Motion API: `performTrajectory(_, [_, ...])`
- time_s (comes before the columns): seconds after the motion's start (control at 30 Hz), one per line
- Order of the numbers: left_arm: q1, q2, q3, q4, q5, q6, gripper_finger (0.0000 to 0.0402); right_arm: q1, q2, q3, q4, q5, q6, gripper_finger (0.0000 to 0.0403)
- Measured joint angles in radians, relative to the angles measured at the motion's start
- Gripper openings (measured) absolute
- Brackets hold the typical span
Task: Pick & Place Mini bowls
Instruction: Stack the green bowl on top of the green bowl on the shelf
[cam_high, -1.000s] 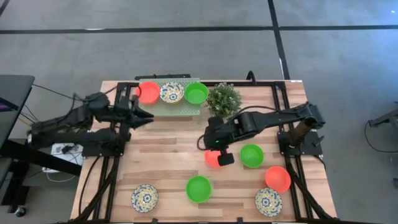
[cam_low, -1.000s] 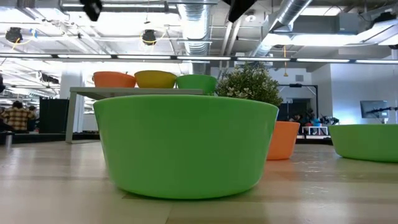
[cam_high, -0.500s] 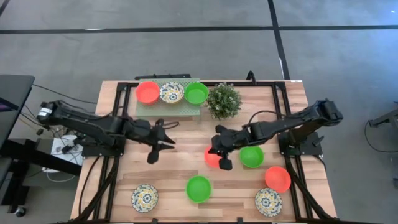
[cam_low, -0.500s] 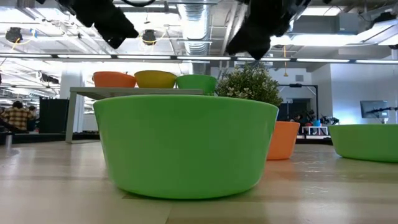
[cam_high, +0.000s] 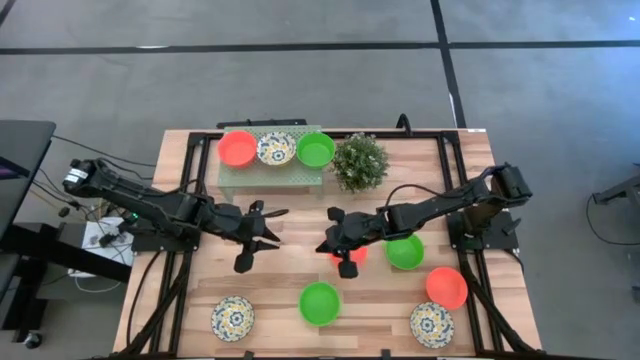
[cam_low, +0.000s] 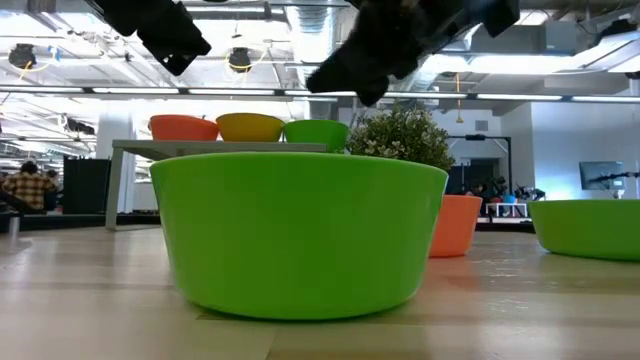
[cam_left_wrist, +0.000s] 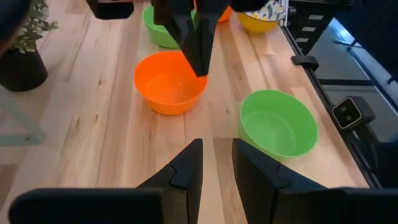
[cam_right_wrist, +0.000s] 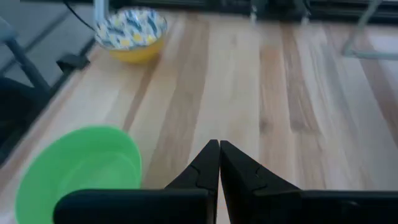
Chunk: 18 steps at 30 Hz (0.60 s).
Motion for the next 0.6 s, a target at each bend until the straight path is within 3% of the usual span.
performTrajectory(0.13, [0.001, -0.002, 0.000, -0.003, -0.001, 0.006, 0.0087, 0.013, 0.016, 0.022, -0.007, -0.059, 0.063, 0.0023])
performTrajectory(0.33, [0.001, -0.004, 0.000, -0.009, -0.001, 0.013, 0.0087, 0.048, 0.115, 0.146, -0.027, -0.107, 0.160, 0.0082])
performTrajectory(0.6, [0.001, -0.007, 0.000, -0.015, 0.000, 0.013, 0.0087, 0.120, 0.298, 0.499, -0.537, -0.046, 0.112, 0.0134])
